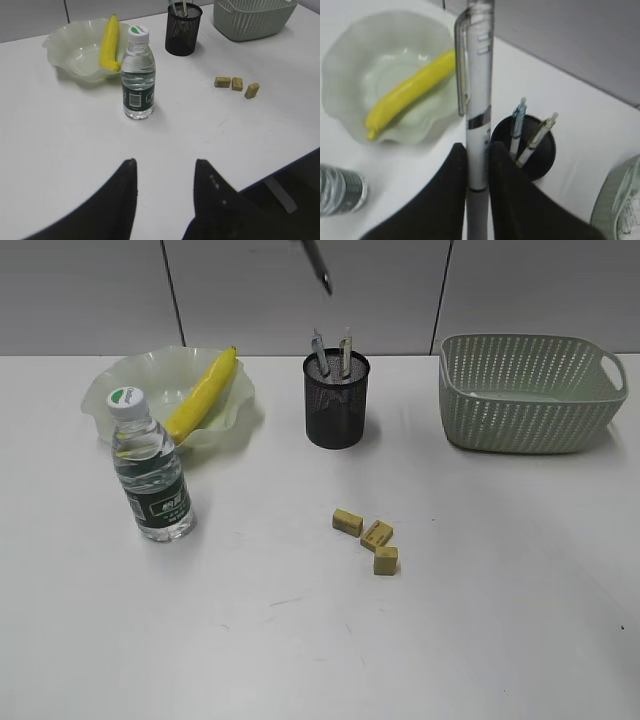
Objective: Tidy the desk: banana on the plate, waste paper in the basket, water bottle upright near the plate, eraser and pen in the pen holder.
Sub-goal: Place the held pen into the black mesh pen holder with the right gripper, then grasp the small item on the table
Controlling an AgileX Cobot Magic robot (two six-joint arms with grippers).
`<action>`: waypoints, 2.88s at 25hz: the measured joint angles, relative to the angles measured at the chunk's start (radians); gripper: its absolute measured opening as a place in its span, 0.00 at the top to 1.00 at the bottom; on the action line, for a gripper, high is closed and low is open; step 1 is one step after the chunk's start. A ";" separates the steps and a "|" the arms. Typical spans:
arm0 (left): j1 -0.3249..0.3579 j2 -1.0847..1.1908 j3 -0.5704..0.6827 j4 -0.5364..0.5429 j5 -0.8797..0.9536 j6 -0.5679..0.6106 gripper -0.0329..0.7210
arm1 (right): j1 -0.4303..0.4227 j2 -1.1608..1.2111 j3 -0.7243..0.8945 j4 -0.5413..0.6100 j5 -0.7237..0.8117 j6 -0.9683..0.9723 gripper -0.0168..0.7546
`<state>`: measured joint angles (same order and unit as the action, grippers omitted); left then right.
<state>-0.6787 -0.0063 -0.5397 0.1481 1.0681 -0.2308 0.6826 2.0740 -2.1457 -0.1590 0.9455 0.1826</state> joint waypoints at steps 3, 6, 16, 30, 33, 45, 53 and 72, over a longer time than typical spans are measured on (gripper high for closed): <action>0.000 0.000 0.000 0.000 0.000 0.000 0.57 | -0.037 -0.024 -0.001 -0.002 -0.063 0.011 0.84; 0.000 0.000 0.000 0.000 0.000 0.000 0.57 | -0.079 -0.025 0.017 0.011 -0.149 0.017 0.84; 0.000 0.000 0.000 0.000 0.000 0.000 0.57 | -0.119 -0.012 0.354 0.059 -0.702 0.020 0.84; 0.000 0.000 0.000 0.000 0.000 0.000 0.57 | -0.142 0.139 0.440 0.067 -0.886 0.059 0.84; 0.000 0.000 0.000 0.001 0.000 0.000 0.57 | -0.142 0.161 0.440 0.063 -0.879 0.059 0.84; 0.000 0.000 0.000 0.001 0.000 0.000 0.57 | -0.142 0.174 0.442 -0.010 -0.828 0.059 0.83; 0.000 0.000 0.000 0.001 0.000 0.000 0.57 | -0.142 0.175 0.442 -0.015 -0.786 0.059 0.46; 0.000 0.000 0.000 0.001 0.000 0.000 0.57 | -0.142 -0.198 0.442 -0.031 -0.034 0.002 0.40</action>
<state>-0.6787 -0.0063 -0.5397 0.1490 1.0681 -0.2308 0.5404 1.8760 -1.7039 -0.1900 0.9115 0.1844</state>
